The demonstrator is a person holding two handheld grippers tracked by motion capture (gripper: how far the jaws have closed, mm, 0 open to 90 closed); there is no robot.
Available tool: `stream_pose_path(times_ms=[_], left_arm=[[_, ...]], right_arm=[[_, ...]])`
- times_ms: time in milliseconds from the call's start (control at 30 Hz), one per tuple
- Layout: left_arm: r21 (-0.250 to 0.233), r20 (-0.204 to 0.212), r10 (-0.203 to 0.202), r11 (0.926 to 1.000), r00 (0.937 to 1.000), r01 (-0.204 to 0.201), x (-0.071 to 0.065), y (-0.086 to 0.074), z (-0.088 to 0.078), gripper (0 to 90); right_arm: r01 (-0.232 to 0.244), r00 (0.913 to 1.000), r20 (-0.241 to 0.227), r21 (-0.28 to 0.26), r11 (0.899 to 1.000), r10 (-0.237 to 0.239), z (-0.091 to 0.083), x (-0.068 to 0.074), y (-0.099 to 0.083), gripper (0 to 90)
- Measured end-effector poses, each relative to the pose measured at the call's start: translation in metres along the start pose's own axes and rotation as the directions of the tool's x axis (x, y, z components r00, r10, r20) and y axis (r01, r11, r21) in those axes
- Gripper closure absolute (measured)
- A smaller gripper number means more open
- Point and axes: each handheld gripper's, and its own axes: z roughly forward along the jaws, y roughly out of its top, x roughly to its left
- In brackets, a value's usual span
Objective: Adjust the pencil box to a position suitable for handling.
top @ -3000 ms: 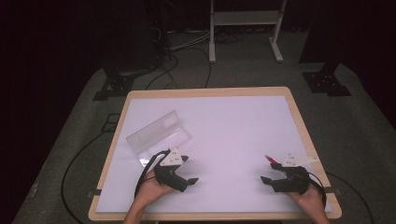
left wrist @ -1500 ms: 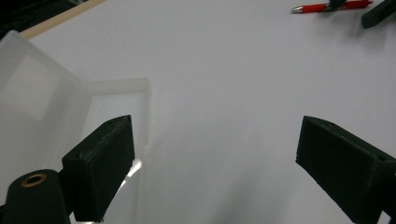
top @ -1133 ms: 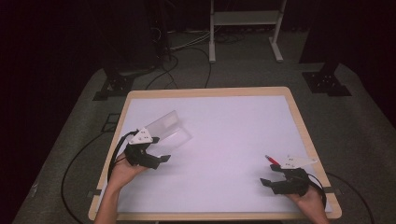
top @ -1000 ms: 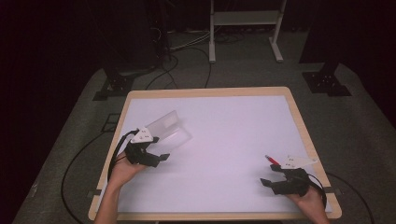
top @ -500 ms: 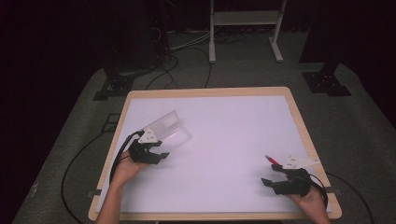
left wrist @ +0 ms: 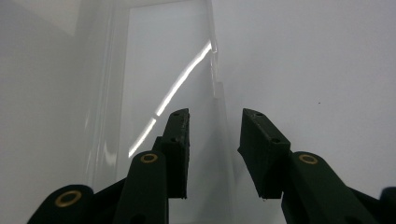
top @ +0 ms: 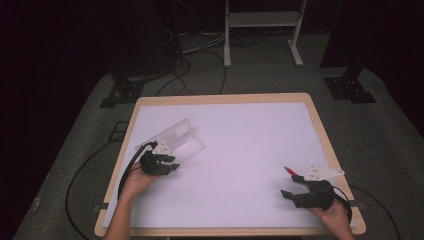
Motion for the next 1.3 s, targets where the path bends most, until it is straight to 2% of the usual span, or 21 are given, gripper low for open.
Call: stream_pose_path(times_ms=[200,300,367,500,667,900,967,1300], left_arm=[[0.017,0.016,0.009,0.9998,0.9998,-0.009,-0.0014,0.0006,0.003,71.1],[0.03,0.018,0.005,0.9995,0.9998,-0.006,-0.0003,-0.0007,0.0045,74.7],[0.029,0.041,-0.014,0.9995,0.999,0.013,0.0011,-0.0014,0.0046,76.5],[0.052,0.035,0.001,0.9986,0.9994,-0.003,0.0006,-0.0016,0.0064,79.6],[0.044,0.05,-0.004,0.999,0.9988,0.002,0.0006,-0.0016,0.007,85.8],[0.047,0.039,-0.005,0.9989,0.9992,0.004,-0.0001,-0.002,0.0065,88.8],[0.051,0.032,0.005,0.9987,0.9995,-0.007,-0.0016,-0.0015,0.0063,89.0],[0.028,0.021,0.003,0.9996,0.9998,-0.004,-0.0056,-0.0011,0.0028,89.2]], right_arm=[[0.004,1.0,-0.005,0.003,1.0,-0.004,0.0013,0.0013,0.0005,27.4],[0.005,0.9999,-0.01,0.004,1.0,-0.005,0.0016,0.0012,0.0005,27.3],[0.005,0.9999,-0.009,0.005,1.0,-0.005,0.0019,0.001,0.0001,27.4],[0.003,0.9999,-0.01,0.007,1.0,-0.003,0.0031,0.0008,0.0002,27.4],[0.003,0.9998,-0.019,0.01,1.0,-0.003,0.0044,0.0006,0.0005,27.3],[0.01,0.9996,-0.027,0.009,1.0,-0.01,0.0056,0.0,0.0005,27.3],[0.013,0.9996,-0.025,0.016,1.0,-0.013,0.0058,0.0006,0.0014,27.3],[0.003,0.9997,-0.023,0.013,1.0,-0.003,0.0068,-0.0002,0.002,27.1]])
